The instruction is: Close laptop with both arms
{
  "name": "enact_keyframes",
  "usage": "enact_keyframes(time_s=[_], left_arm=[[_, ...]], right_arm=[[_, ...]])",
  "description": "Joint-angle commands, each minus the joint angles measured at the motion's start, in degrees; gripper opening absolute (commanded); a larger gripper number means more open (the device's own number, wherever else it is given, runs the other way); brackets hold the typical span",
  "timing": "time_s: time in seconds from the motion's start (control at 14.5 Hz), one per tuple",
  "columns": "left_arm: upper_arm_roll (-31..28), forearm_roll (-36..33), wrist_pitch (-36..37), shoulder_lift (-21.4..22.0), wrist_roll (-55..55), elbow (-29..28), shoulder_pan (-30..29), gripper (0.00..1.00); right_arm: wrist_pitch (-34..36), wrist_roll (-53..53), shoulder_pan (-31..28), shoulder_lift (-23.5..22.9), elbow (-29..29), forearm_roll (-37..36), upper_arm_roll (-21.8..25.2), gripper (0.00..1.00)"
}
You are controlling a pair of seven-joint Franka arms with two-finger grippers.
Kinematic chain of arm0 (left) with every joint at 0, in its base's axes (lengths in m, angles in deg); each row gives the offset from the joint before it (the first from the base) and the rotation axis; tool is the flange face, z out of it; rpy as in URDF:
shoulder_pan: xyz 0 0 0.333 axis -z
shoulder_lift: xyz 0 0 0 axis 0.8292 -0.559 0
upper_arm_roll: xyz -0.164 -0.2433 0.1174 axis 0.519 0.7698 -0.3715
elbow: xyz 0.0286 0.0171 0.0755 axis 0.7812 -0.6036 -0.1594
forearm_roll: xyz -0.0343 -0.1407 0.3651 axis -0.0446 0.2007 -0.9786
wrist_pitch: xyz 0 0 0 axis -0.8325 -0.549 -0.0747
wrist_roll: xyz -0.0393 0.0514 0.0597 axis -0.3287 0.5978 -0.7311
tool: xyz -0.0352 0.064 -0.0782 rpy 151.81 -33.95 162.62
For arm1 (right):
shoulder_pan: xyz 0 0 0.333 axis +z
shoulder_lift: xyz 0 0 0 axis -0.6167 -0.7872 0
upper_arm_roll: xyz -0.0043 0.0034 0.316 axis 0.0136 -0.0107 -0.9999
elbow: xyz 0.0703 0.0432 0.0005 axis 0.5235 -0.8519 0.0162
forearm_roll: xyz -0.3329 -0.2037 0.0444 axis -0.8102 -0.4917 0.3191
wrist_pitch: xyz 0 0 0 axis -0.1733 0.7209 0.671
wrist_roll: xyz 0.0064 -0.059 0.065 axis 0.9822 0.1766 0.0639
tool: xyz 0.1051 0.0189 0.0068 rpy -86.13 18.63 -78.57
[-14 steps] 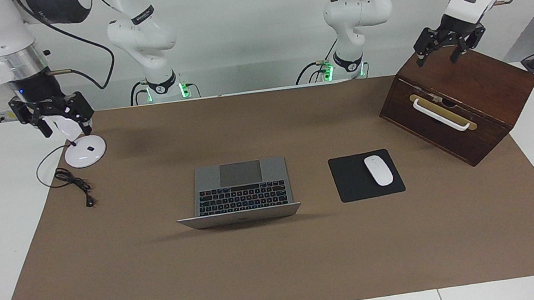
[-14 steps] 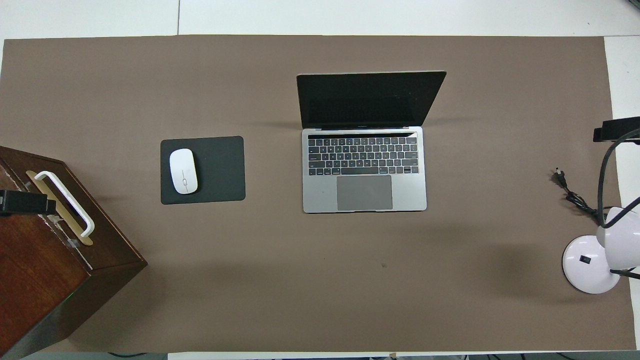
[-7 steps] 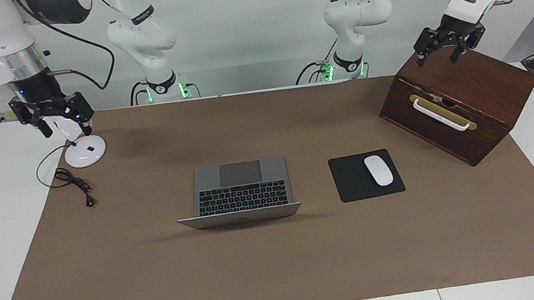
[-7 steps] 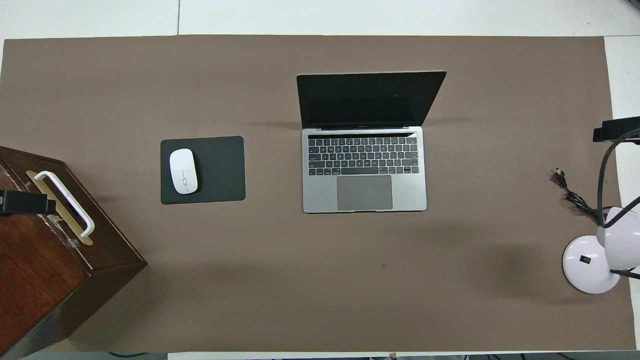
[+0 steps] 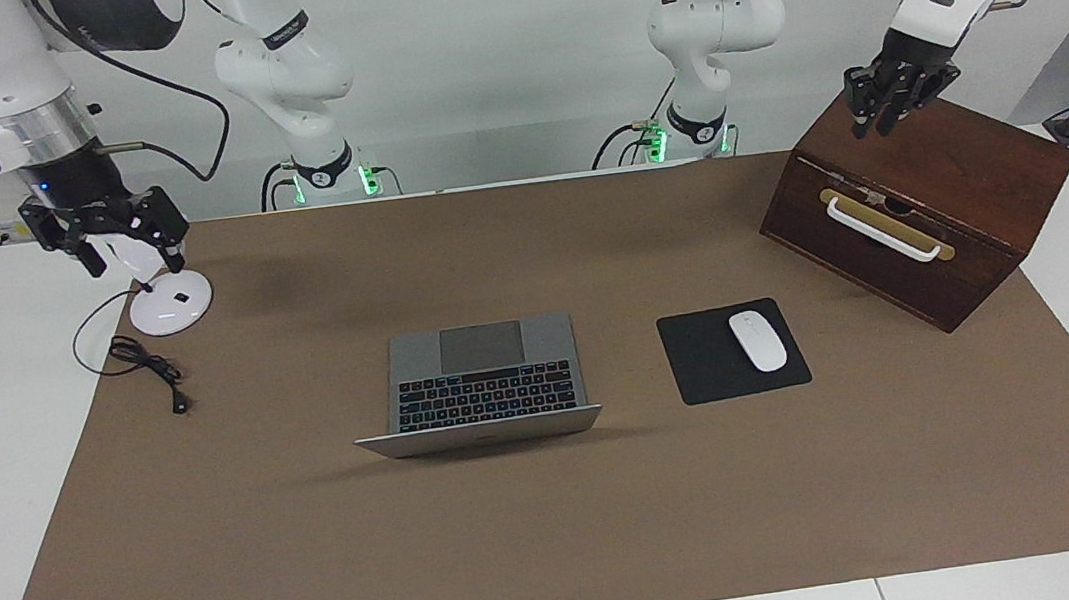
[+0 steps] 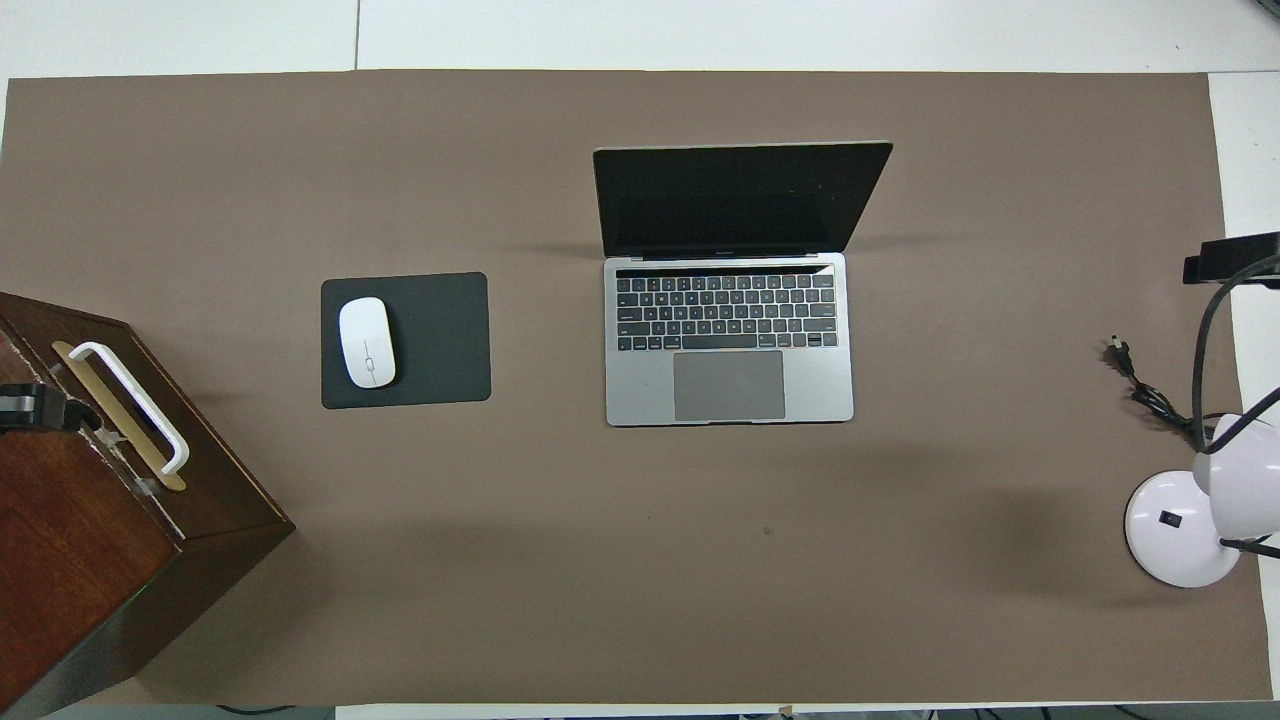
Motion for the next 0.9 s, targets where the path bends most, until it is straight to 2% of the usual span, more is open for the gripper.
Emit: enact_keyframes(time_s=[0.0,0.55,0.83], left_arm=[[0.1,-0.5,0.6,-0.6,-0.4,1.5,-0.3,0.0],[0.2,-0.6,-5.6,-0.7,1.7,0.2,0.4,0.0],[0.7,-0.4,-15.6,3.5,1.7,-9.2,0.7,0.0]], right_arm=[[-1.4,-1.8,-0.7,-0.2,-0.2,0.5,-0.2,1.0],[-1.5,-1.8,-1.0,-0.2,-0.2,0.4,-0.1,1.0],[-1.5,-1.8,-1.1,-0.3,-0.2,0.4,-0.1,1.0]])
